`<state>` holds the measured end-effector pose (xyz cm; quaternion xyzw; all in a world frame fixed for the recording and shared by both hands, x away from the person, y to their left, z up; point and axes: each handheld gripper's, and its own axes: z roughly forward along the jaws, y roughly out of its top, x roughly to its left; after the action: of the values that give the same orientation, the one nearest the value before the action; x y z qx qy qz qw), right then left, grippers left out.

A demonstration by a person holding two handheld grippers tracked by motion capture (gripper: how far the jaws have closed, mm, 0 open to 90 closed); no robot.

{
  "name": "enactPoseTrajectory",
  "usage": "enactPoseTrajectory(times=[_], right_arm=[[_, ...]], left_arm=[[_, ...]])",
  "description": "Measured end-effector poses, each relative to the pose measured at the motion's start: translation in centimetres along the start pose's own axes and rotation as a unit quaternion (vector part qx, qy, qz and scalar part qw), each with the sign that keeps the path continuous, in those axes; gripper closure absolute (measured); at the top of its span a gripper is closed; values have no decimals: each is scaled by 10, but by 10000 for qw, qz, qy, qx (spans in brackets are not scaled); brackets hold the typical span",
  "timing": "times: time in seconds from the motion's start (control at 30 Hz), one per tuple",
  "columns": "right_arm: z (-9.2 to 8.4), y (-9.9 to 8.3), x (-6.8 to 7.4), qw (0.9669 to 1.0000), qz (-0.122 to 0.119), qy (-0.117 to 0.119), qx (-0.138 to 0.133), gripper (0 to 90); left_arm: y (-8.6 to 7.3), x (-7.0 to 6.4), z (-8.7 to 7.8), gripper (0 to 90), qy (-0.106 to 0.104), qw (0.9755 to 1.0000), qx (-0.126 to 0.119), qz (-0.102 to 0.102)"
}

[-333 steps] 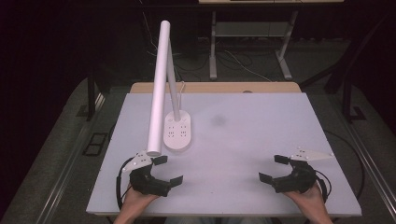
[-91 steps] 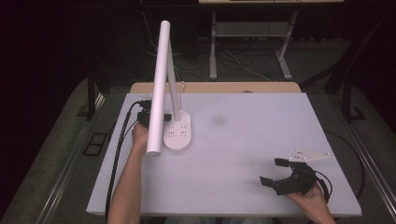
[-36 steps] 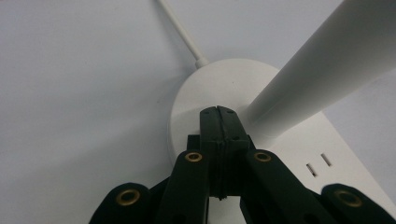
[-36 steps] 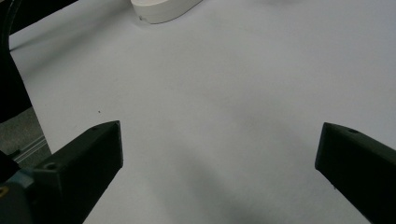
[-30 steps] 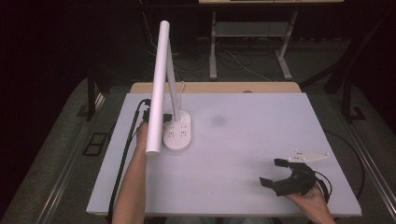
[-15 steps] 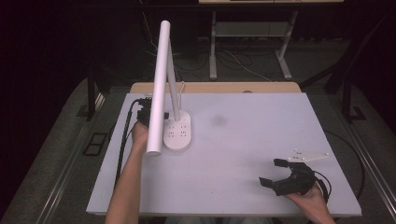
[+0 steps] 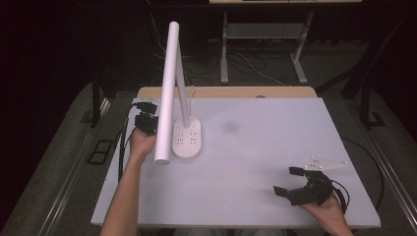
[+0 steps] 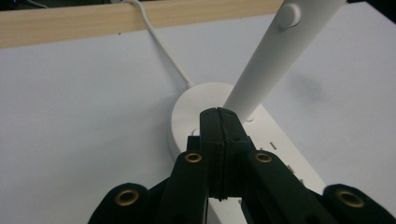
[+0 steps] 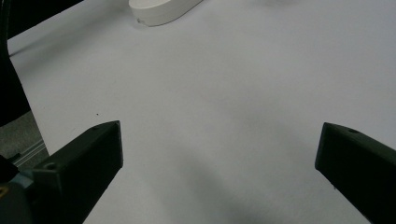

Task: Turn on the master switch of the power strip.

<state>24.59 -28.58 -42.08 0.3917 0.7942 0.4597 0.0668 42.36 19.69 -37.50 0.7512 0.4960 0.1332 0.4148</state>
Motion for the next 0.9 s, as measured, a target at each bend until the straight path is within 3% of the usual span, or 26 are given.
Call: enactPoseTrajectory(times=[0.2,0.27,0.6,0.67,0.77,0.9], right_arm=[[0,0,0,10000,7,-6,-5,3],[-1,0,1,10000,4,-3,-8,3],[-1,1,2,10000,-13,6,-21,3],[-1,1,2,10000,-12,6,-26,3],[-1,1,2,10000,-7,5,-26,3],[-1,1,2,10000,0,4,-12,3]], left_arm=[[-4,1,-15,897,-22,9999,-97,21],[-8,0,-22,896,-74,9997,-236,-27],[-24,-8,-38,811,-201,9984,-524,-32],[-26,-9,-40,746,-211,9983,-537,-46],[-33,-11,-47,654,-390,9963,-697,-308],[-41,-14,-52,509,-460,9961,-687,-317]])
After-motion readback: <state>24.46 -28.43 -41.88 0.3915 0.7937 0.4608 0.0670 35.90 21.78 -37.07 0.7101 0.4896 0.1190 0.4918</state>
